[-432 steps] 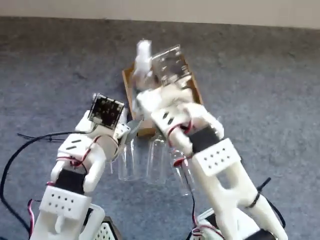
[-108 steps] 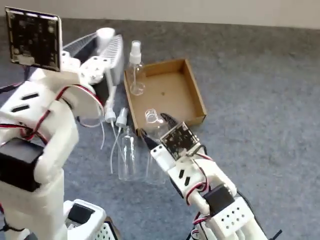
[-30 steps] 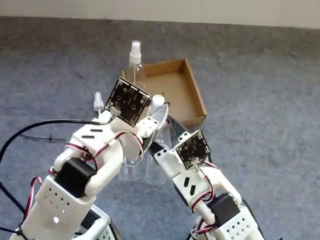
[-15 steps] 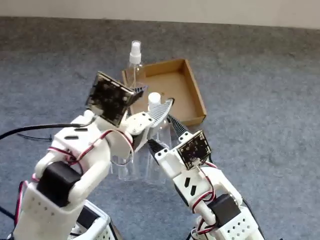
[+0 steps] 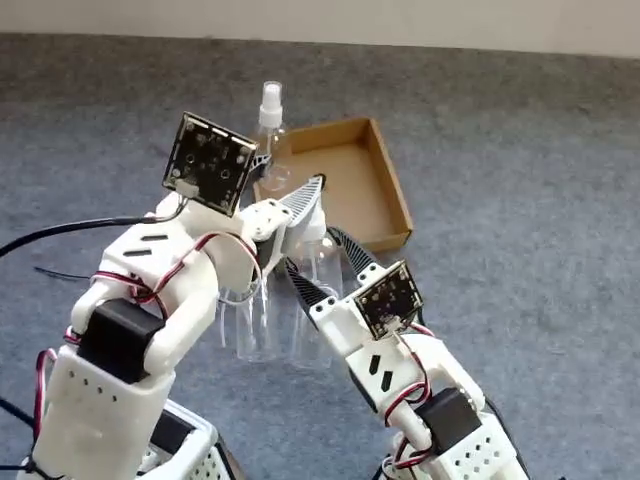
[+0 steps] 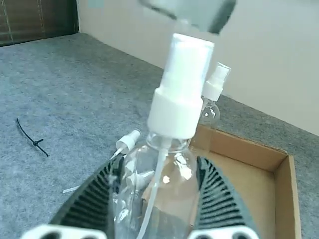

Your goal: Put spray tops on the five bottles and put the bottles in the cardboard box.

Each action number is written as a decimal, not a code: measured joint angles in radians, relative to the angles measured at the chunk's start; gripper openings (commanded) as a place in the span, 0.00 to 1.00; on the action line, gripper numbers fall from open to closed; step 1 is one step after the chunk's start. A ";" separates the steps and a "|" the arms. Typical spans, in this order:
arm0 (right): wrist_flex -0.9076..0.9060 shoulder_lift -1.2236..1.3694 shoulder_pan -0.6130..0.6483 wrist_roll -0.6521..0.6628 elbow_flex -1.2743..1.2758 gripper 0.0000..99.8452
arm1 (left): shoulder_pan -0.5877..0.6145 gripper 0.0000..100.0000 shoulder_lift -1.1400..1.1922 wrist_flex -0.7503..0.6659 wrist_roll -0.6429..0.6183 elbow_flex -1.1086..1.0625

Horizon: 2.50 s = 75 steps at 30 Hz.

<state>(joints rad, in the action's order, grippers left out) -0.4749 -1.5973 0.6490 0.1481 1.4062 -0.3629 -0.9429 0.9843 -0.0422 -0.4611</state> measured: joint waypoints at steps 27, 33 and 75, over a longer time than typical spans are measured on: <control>0.000 -0.193 -0.103 0.000 0.000 0.01 | 0.140 0.19 0.003 0.117 0.133 0.101; 0.124 -0.180 -0.192 0.000 0.000 0.00 | 0.203 0.19 -0.051 0.117 0.133 -0.002; 1.386 1.981 -0.321 0.000 -0.802 0.00 | 0.539 0.19 -0.519 -0.334 0.137 -1.026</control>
<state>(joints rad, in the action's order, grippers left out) 0.9106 0.3836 0.3284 0.1481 0.6038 0.1757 -1.4615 0.6498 0.0944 -1.4876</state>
